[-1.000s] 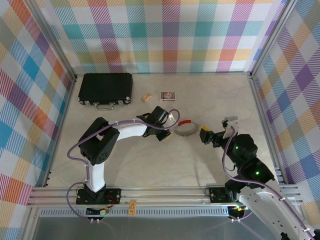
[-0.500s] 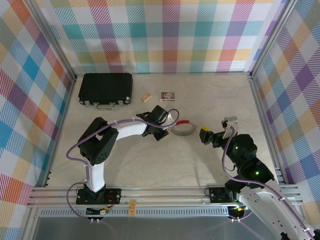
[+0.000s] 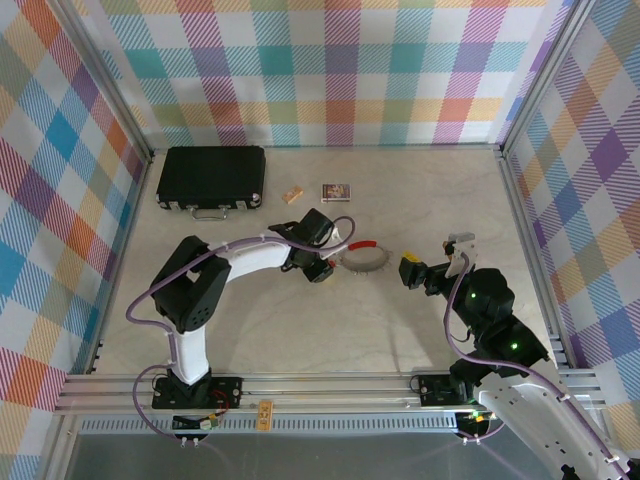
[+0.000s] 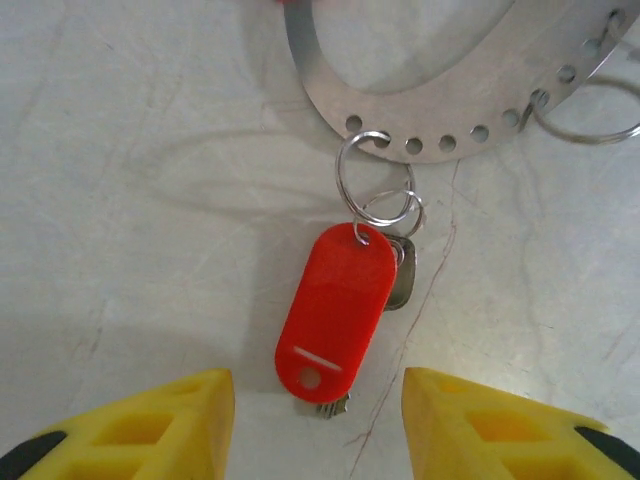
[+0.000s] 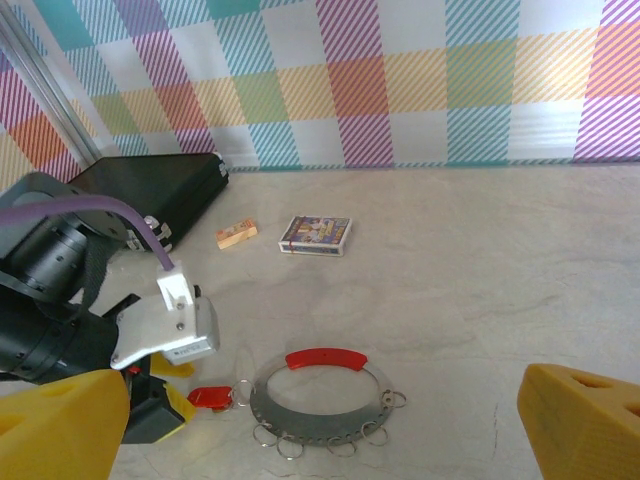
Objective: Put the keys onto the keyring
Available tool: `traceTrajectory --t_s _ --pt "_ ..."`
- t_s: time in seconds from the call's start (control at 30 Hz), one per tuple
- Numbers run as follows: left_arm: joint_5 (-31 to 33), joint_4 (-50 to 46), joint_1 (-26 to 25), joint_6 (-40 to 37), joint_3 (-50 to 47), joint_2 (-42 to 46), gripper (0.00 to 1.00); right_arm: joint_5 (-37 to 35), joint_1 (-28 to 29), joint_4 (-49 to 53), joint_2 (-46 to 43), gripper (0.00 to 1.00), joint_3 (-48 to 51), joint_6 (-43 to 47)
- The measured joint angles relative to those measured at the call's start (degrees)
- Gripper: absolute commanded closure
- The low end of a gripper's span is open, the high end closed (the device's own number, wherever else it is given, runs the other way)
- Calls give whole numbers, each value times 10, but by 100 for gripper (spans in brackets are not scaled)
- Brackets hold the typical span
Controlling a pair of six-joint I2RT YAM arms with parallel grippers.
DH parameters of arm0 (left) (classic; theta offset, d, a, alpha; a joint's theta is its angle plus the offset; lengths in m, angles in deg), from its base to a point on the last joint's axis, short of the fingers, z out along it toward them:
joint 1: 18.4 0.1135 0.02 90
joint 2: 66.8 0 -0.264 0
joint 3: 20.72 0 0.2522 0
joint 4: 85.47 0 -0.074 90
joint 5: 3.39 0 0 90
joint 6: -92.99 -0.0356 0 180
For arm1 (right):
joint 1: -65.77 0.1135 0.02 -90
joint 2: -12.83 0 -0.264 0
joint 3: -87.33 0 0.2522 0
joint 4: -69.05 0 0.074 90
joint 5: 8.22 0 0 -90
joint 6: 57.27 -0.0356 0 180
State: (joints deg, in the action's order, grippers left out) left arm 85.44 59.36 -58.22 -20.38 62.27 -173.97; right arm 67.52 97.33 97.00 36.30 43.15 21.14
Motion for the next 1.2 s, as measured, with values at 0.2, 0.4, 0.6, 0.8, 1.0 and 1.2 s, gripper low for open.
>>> traceTrajectory --t_s 0.2,0.4,0.6,0.8,1.0,1.2 --pt "-12 7 9 22 -20 67 40 0 0 0 0 1 0 0" --pt "-20 48 33 78 -87 176 28 -3 0 -6 0 1 4 0" --pt "19 152 51 160 -187 310 12 -22 0 -42 13 1 35 0" --pt "156 290 54 219 -316 413 0 -59 0 -107 64 1 75 6" --pt "295 400 89 226 -395 419 0 -136 -5 -214 181 1 84 46" --pt "339 478 165 219 -410 382 0 -176 -37 -330 319 1 90 112"
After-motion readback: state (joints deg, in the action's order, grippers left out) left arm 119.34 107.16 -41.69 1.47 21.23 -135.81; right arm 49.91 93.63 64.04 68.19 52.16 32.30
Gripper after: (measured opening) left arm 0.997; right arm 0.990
